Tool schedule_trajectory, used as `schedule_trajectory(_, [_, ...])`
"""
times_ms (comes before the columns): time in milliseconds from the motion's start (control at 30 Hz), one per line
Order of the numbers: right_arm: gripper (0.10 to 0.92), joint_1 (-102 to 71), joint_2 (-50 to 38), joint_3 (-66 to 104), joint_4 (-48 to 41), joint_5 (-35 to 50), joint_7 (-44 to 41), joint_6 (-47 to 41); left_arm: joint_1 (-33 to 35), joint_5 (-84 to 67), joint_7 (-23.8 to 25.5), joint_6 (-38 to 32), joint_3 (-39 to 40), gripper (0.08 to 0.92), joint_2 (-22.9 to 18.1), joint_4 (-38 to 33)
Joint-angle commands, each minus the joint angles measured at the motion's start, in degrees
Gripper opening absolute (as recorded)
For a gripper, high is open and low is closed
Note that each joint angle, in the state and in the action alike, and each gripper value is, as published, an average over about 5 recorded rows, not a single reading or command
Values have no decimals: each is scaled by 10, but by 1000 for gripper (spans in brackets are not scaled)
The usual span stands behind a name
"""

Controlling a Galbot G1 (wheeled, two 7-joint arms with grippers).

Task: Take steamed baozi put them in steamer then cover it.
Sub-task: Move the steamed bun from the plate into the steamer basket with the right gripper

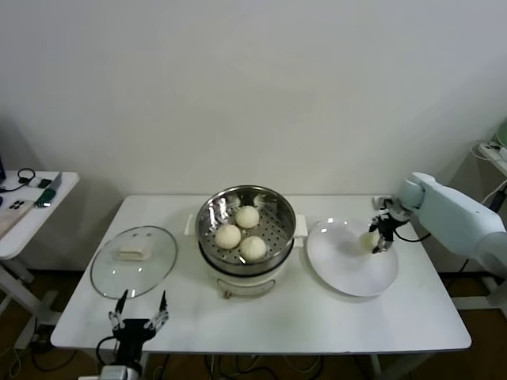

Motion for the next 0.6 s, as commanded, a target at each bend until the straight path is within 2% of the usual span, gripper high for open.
schedule_trajectory(33, [704, 195, -11, -188, 111, 234, 22, -65, -2, 0, 3, -1, 3, 823, 1, -2])
schedule_trajectory(300, [704, 359, 22, -319, 209, 407, 55, -100, -8, -2, 6, -1, 10, 823, 15, -14])
schedule_trajectory(600, [704, 439, 96, -407, 276, 506, 82, -116, -7, -1, 8, -6, 21, 823, 28, -13])
